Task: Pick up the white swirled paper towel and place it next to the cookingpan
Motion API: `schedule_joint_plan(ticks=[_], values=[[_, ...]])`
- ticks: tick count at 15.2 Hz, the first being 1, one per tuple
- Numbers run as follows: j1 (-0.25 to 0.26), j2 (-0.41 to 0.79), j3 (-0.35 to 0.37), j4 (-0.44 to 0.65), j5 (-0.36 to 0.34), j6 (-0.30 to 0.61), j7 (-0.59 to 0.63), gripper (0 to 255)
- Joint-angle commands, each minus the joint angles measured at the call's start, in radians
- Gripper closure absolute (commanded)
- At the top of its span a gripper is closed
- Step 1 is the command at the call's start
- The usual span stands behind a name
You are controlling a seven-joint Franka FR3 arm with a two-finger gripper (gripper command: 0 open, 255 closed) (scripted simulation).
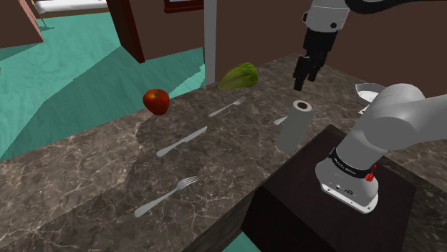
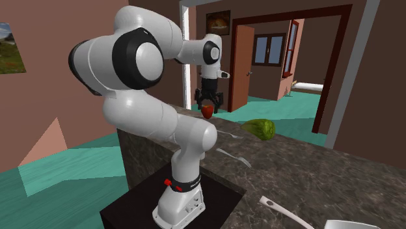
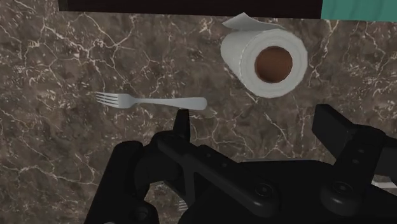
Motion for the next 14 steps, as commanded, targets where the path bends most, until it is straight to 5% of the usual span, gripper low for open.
schedule_joint_plan(ticks=[1, 3, 14], values=[[0.023, -0.056, 0.05, -0.079, 0.03, 0.063, 0.042, 0], [0.053, -0.097, 0.104, -0.147, 0.064, 0.122, 0.085, 0], [0.065, -0.088, 0.123, -0.244, 0.084, 0.228, 0.084, 0]])
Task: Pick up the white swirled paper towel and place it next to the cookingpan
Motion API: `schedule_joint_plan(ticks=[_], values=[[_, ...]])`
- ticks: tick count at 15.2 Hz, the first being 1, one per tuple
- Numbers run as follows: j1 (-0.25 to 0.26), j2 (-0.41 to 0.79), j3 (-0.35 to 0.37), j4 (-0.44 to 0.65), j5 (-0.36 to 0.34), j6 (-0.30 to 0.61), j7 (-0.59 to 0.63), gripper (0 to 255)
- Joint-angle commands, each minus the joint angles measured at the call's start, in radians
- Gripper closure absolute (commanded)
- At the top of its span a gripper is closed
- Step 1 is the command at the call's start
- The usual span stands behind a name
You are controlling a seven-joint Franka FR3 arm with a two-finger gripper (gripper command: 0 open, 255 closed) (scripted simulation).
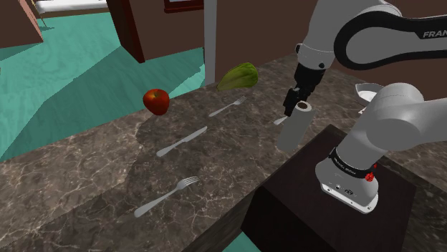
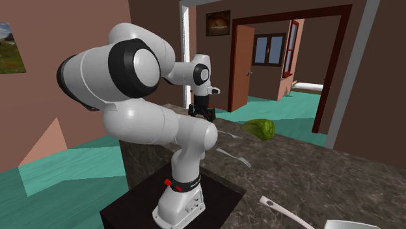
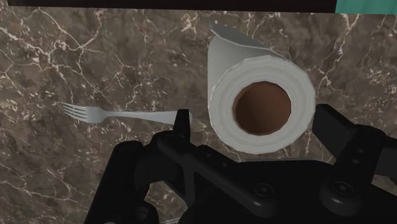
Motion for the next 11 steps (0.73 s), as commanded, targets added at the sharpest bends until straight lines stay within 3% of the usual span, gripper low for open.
schedule_joint_plan(ticks=[1, 5, 6, 11], values=[[0.0, 0.0, 0.0, -0.002, 0.0, 0.002, 0.0, 0], [0.0, 0.0, 0.0, -0.001, 0.0, 0.002, 0.0, 0], [0.0, 0.0, 0.0, -0.001, 0.0, 0.002, 0.0, 255], [0.0, 0.0, 0.0, -0.001, 0.0, 0.002, 0.0, 255]])
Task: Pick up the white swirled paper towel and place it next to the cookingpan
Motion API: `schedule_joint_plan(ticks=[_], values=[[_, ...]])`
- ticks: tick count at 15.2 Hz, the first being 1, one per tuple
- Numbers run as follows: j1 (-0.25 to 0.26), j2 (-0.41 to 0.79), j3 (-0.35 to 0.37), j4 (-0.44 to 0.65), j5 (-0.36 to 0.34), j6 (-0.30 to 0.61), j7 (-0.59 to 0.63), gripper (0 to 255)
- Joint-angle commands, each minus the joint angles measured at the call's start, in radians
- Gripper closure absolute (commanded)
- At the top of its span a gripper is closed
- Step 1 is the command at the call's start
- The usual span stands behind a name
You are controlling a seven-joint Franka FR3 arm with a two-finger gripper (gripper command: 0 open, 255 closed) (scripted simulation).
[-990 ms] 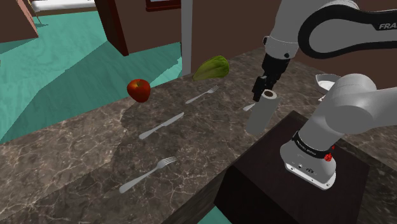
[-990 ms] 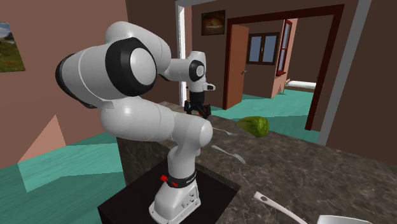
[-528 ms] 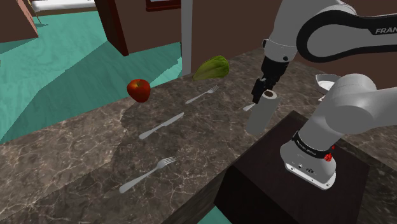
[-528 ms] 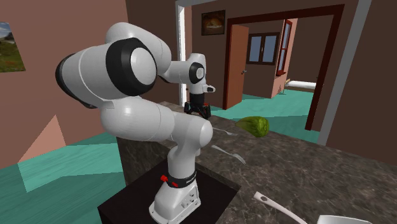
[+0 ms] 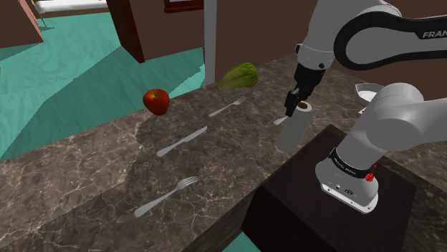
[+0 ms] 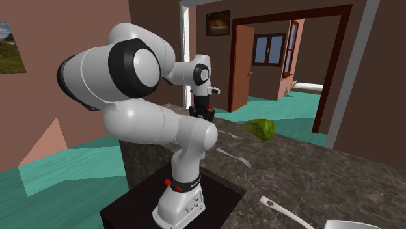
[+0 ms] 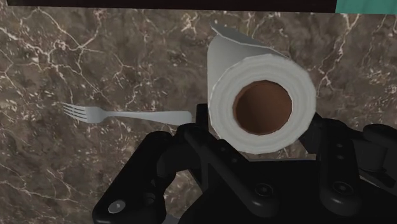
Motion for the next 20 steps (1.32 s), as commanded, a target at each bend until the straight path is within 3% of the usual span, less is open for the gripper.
schedule_joint_plan(ticks=[1, 4, 20], values=[[0.0, 0.0, 0.0, 0.0, 0.0, 0.0, 0.0, 255], [0.0, 0.0, 0.0, 0.0, 0.0, 0.0, 0.0, 255], [-0.023, -0.005, -0.038, 0.211, -0.041, -0.216, 0.0, 255]])
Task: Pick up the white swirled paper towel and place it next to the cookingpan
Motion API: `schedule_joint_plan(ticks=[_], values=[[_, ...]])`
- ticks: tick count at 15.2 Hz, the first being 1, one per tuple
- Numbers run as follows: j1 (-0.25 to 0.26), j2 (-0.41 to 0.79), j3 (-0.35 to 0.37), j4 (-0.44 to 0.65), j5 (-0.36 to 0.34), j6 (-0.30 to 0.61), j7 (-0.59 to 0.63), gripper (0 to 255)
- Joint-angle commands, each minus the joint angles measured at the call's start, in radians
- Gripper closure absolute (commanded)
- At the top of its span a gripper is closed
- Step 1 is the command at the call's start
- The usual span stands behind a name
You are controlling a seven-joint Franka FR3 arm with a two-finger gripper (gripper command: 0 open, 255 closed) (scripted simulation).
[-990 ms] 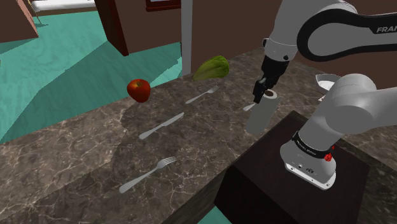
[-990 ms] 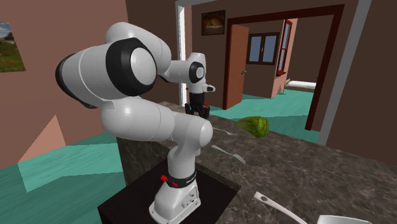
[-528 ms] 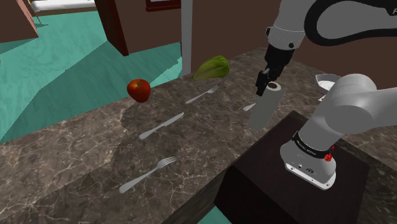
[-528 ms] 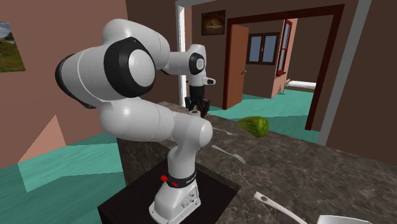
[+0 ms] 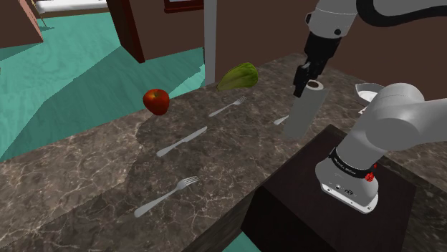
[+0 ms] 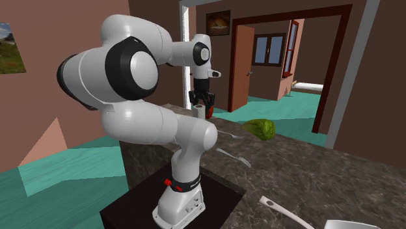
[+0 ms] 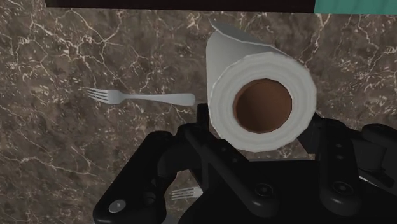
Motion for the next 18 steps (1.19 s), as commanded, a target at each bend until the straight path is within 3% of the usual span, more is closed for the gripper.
schedule_joint_plan(ticks=[1, 18], values=[[-0.001, 0.005, -0.002, 0.027, -0.002, -0.023, 0.002, 255], [-0.018, 0.072, -0.029, 0.287, -0.031, -0.216, 0.005, 255]])
